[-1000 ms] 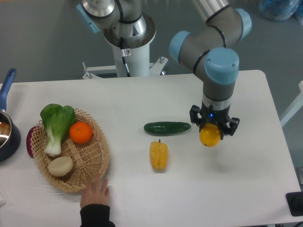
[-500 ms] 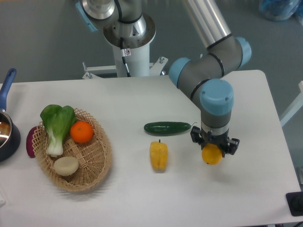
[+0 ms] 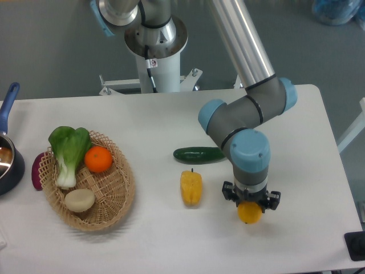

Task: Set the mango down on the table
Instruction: 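Lower the held yellow mango toward the table beside the yellow pepper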

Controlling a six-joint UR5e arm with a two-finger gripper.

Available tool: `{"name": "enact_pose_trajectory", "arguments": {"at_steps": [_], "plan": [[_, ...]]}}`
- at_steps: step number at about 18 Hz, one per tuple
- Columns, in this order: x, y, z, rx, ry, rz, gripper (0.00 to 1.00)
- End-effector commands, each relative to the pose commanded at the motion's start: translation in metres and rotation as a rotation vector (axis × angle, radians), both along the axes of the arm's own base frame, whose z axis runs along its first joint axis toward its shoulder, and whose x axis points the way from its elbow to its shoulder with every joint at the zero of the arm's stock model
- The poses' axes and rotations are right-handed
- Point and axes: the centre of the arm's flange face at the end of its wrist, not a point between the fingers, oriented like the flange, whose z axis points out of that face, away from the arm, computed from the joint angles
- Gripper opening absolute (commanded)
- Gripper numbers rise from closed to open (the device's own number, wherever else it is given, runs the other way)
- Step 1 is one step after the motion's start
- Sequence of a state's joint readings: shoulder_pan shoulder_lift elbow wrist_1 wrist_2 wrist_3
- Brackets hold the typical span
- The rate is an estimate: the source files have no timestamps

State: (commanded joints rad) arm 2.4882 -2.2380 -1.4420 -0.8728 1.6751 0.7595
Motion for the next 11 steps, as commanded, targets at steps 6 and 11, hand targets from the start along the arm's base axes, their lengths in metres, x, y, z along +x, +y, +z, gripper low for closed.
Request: {"name": "enact_pose_trajectory", "arguments": {"at_steps": [6,11], "plan": [[0.036,0.028,-0.004,0.008,-0.014,-0.013,0.66],[0.058,0.042,0.002,0.014,-0.003,-0.008,1.00]]}}
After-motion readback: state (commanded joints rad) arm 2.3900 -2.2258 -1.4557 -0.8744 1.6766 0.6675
